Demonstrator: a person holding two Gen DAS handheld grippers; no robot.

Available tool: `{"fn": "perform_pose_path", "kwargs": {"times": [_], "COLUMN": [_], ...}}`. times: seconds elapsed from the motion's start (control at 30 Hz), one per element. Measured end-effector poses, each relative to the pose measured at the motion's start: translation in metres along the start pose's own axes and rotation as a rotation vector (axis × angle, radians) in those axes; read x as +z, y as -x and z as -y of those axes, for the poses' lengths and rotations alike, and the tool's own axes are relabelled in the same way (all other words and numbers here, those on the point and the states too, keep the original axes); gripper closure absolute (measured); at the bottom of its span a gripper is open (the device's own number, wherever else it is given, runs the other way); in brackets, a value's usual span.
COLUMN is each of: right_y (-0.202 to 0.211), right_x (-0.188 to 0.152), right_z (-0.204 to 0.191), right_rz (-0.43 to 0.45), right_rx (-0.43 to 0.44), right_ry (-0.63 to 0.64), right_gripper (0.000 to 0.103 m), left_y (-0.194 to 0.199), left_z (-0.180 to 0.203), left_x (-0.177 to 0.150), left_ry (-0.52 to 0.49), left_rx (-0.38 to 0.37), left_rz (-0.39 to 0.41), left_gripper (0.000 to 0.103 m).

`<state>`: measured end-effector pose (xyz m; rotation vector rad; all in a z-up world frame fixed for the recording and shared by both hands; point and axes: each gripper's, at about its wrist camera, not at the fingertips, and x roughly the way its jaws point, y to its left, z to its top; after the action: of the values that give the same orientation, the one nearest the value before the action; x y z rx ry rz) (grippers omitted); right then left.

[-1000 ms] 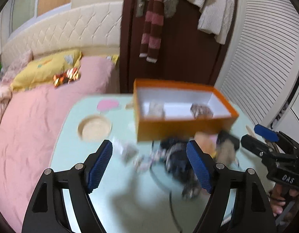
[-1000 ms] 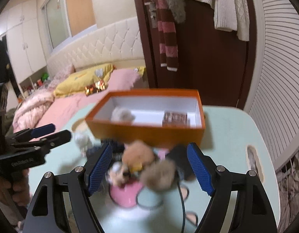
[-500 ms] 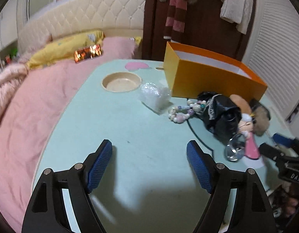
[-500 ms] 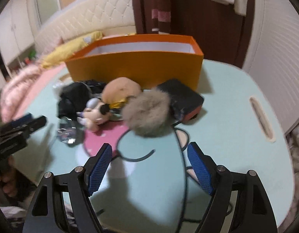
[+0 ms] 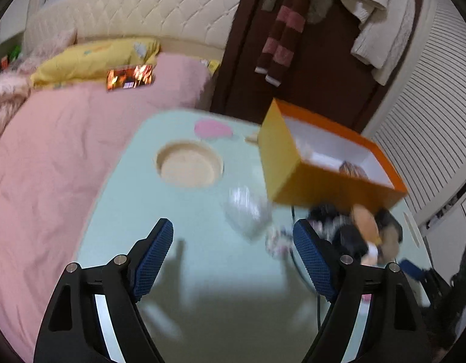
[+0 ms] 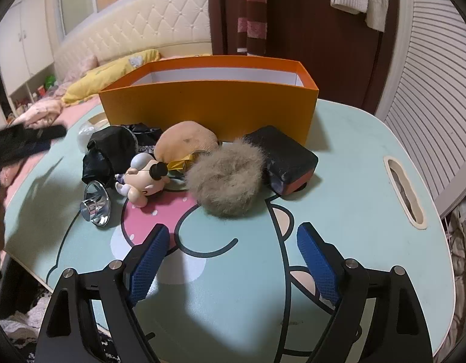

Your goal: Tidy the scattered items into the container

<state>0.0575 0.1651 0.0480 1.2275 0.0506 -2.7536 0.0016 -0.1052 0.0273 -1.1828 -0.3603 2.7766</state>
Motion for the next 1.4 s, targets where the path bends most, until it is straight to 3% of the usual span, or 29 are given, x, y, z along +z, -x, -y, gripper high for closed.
{"fn": "perform_pose_path", "kwargs": {"times": [0.17, 0.23, 0.37, 0.47, 0.63, 0.77, 0.83, 0.87, 0.9, 1.03, 1.4], "right_y": [0.001, 0.001, 0.001, 0.001, 0.006, 0.019, 0.018, 0.016, 0.016, 0.015, -0.014], "right_x": [-0.001, 0.000, 0.000, 0.000, 0.001, 0.009, 0.016, 0.021, 0.025, 0.037, 0.054], "right_z": [-0.001, -0.001, -0.001, 0.000, 0.004, 0.017, 0.026, 0.031, 0.035, 0.042, 0.039], "right_rz": [0.000, 0.001, 0.000, 0.001, 0.020, 0.080, 0.076, 0.068, 0.070, 0.095, 0.020], "right_rx": [0.001, 0.001, 0.000, 0.002, -0.011, -0.013, -0.037, -0.049, -0.050, -0.060, -0.046], "right_ry": [0.001, 0.002, 0.001, 0.000, -0.030, -0.063, -0.077, -0.087, -0.093, -0.064, 0.034], "right_gripper": [0.017, 0.017, 0.016, 0.016, 0.017, 0.017, 0.027, 0.038, 0.040, 0.040, 0.040], "left_y": [-0.033, -0.044, -0.055, -0.049, -0.020, 0.007, 0.014, 0.015, 0.017, 0.022, 0.016], "left_z": [0.008, 0.008, 0.010, 0.011, 0.013, 0.014, 0.015, 0.016, 0.018, 0.030, 0.032], "left_x": [0.014, 0.016, 0.015, 0.012, 0.008, -0.006, -0.012, -0.013, -0.014, -0.018, -0.023], "left_ry": [-0.069, -0.085, -0.106, -0.120, -0.135, -0.115, -0.106, -0.104, -0.107, -0.150, -0.145], "left_rx": [0.040, 0.049, 0.009, -0.009, -0.018, -0.086, -0.133, -0.144, -0.156, -0.181, -0.195], "left_rz": [-0.041, -0.065, -0.126, -0.115, -0.032, 0.036, 0.059, 0.068, 0.077, 0.101, 0.084], "left_gripper": [0.024, 0.035, 0.066, 0.068, 0.068, 0.068, 0.068, 0.068, 0.068, 0.068, 0.068]}}
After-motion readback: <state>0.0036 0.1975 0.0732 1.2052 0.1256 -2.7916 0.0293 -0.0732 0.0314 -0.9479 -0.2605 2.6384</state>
